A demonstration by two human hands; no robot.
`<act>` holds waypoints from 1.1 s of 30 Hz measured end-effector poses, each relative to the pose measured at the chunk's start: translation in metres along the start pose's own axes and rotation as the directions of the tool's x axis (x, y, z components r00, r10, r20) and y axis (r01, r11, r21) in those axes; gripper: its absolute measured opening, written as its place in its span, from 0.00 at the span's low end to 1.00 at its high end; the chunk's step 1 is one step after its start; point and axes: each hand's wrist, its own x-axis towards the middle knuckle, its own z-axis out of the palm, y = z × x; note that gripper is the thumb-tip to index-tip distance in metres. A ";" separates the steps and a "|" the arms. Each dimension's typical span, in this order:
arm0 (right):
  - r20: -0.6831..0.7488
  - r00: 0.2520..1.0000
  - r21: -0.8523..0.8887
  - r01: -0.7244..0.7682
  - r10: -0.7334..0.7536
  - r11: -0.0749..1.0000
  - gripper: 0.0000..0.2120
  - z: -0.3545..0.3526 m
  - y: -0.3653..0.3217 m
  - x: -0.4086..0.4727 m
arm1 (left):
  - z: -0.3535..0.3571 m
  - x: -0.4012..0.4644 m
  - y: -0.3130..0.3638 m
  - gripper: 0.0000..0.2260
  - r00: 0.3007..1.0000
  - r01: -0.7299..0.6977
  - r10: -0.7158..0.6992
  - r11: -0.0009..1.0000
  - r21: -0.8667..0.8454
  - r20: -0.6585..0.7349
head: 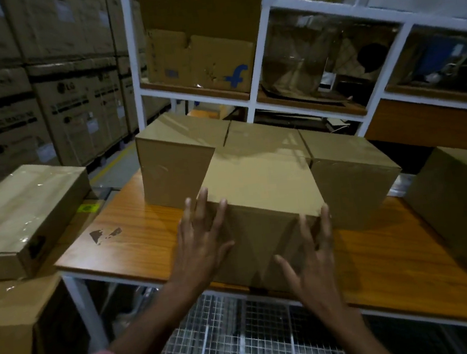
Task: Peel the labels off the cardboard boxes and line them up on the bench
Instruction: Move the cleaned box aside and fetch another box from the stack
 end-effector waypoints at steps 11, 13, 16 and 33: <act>0.139 0.989 -0.078 0.060 -0.049 0.995 0.51 0.030 0.015 -0.028 | 0.022 -0.020 0.004 0.61 0.988 -0.030 0.036 0.999 -0.040 0.149; 0.142 0.988 -0.103 0.072 -0.057 0.992 0.52 0.024 0.015 -0.027 | 0.015 -0.022 0.010 0.62 0.987 -0.049 0.046 0.999 0.013 0.155; 0.125 0.990 -0.100 0.085 -0.072 0.991 0.54 0.014 0.012 -0.025 | 0.000 -0.027 0.018 0.64 0.987 -0.070 0.062 0.996 0.054 0.148; -0.158 0.909 -0.092 0.374 -0.384 0.923 0.52 -0.056 -0.089 0.061 | -0.157 0.010 0.015 0.58 0.980 -0.091 0.135 0.957 0.276 -0.146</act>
